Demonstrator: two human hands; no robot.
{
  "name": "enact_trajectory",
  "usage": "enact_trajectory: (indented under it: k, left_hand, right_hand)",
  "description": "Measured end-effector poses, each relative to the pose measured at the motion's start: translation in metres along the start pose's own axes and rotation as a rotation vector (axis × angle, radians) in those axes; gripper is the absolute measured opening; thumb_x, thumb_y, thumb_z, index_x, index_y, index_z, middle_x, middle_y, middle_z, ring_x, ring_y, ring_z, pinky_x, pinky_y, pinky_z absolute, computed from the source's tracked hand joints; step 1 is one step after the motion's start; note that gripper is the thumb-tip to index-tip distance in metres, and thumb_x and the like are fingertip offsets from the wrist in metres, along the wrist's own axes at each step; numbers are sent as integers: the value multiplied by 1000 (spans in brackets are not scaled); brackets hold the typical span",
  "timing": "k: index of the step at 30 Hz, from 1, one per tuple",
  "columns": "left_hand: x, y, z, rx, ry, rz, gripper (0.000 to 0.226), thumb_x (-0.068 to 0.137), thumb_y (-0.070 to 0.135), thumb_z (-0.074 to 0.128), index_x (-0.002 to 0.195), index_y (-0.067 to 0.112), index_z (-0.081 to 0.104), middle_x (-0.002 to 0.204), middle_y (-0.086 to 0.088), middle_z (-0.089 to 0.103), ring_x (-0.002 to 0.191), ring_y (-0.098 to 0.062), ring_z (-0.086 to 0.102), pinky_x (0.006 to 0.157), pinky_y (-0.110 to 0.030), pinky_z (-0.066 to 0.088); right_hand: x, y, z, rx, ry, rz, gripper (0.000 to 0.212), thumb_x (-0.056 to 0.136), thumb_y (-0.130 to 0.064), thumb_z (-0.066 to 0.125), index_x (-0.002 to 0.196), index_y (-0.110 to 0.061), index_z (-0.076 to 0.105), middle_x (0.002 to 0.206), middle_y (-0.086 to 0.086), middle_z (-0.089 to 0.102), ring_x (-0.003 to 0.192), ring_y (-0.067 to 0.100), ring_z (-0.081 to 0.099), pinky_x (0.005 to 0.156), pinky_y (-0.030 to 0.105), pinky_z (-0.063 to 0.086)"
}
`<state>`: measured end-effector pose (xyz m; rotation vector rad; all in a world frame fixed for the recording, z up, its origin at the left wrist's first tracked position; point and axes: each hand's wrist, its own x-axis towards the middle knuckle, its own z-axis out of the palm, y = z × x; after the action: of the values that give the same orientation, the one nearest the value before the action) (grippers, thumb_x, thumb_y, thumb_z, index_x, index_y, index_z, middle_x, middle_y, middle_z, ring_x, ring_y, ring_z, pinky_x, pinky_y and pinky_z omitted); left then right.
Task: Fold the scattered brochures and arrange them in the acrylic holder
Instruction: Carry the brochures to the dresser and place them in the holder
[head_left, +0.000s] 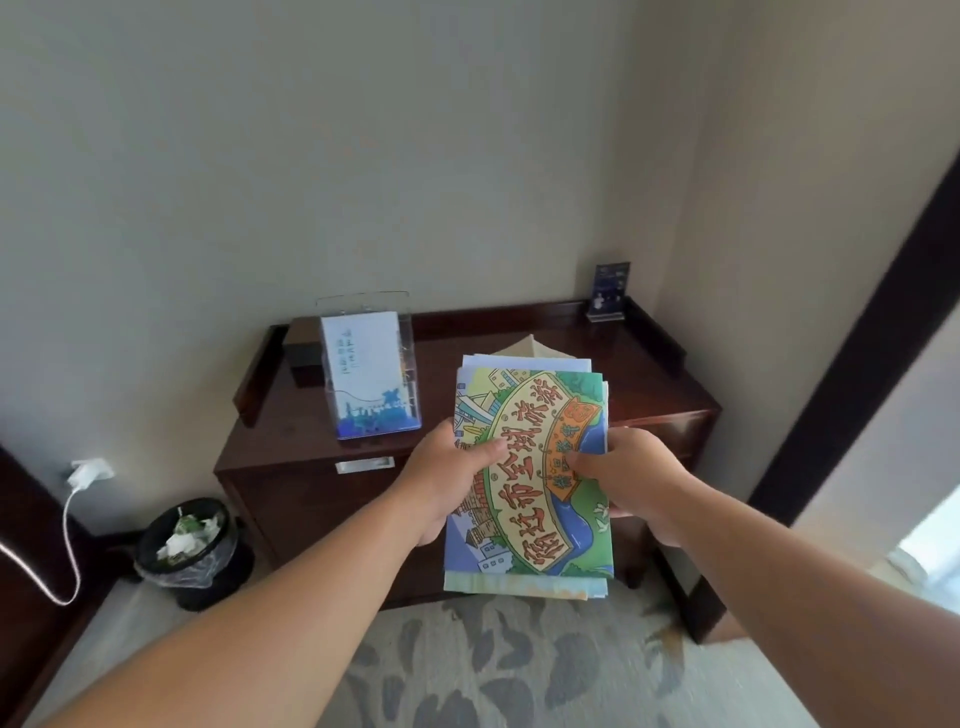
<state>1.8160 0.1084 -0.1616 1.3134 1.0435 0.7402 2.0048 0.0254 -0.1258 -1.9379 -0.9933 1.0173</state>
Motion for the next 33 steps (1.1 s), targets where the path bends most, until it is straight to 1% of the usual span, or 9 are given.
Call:
enact_trajectory:
  k: [3, 5, 9, 14, 16, 24, 30, 32, 33]
  left_hand:
    - [14, -4, -16, -29, 56, -23, 30, 85, 29, 73, 113, 23, 64, 111, 2, 72, 110, -22, 64, 103, -52, 44]
    - [26, -3, -22, -34, 98, -32, 32, 84, 31, 74, 113, 24, 63, 115, 1, 71, 113, -24, 62, 104, -54, 43]
    - [58, 2, -27, -44, 148, -45, 29, 85, 28, 74, 111, 25, 63, 114, 2, 71, 113, -23, 62, 106, -54, 41]
    - [105, 5, -15, -68, 191, -64, 35, 84, 29, 75, 115, 22, 62, 116, -1, 70, 113, -24, 62, 106, -53, 42]
    - [123, 3, -7, -88, 203, -74, 30, 84, 27, 75, 111, 23, 63, 113, 1, 71, 111, -21, 62, 107, -53, 40]
    - [204, -15, -12, -167, 201, -185, 16, 88, 18, 71, 102, 25, 68, 98, 2, 77, 103, -25, 68, 104, -55, 43]
    - [286, -32, -26, -173, 160, -262, 25, 86, 17, 72, 110, 22, 67, 108, -3, 74, 110, -29, 63, 106, -56, 40]
    - [308, -36, -30, -173, 142, -285, 27, 86, 17, 72, 112, 23, 67, 111, -3, 73, 113, -29, 62, 107, -56, 37]
    - [317, -36, -32, -177, 138, -290, 27, 86, 17, 72, 111, 23, 67, 111, -2, 73, 113, -29, 61, 108, -55, 37]
  right_hand:
    - [28, -10, 14, -16, -53, -12, 11, 93, -25, 65, 100, -17, 69, 91, -2, 76, 77, 15, 74, 64, 32, 62]
    - [48, -16, 21, -22, -80, -16, 11, 93, -25, 66, 99, -16, 68, 91, -1, 76, 78, 16, 74, 68, 36, 63]
    - [92, -26, 23, -12, -140, -26, 15, 93, -27, 66, 101, -15, 67, 92, 1, 76, 79, 17, 75, 72, 39, 63]
    - [149, -28, 10, -8, -180, -42, 17, 92, -26, 66, 104, -14, 67, 96, 3, 75, 83, 20, 74, 77, 43, 62]
    - [170, -27, 5, -12, -194, -38, 17, 92, -25, 67, 105, -14, 67, 97, 3, 75, 85, 22, 74, 79, 44, 61]
    - [260, -26, 16, -9, -237, 38, 14, 90, -26, 69, 101, -17, 68, 94, 1, 76, 82, 20, 75, 77, 44, 62]
    - [328, -27, 33, -63, -201, 111, 11, 90, -29, 70, 96, -19, 69, 92, -1, 76, 84, 19, 74, 80, 44, 61]
    - [349, -30, 35, -42, -203, 146, 8, 90, -27, 69, 93, -20, 69, 91, -2, 77, 81, 16, 74, 77, 41, 61]
    - [357, -32, 35, -28, -202, 157, 7, 91, -27, 68, 93, -20, 70, 91, -2, 77, 79, 15, 74, 71, 37, 62]
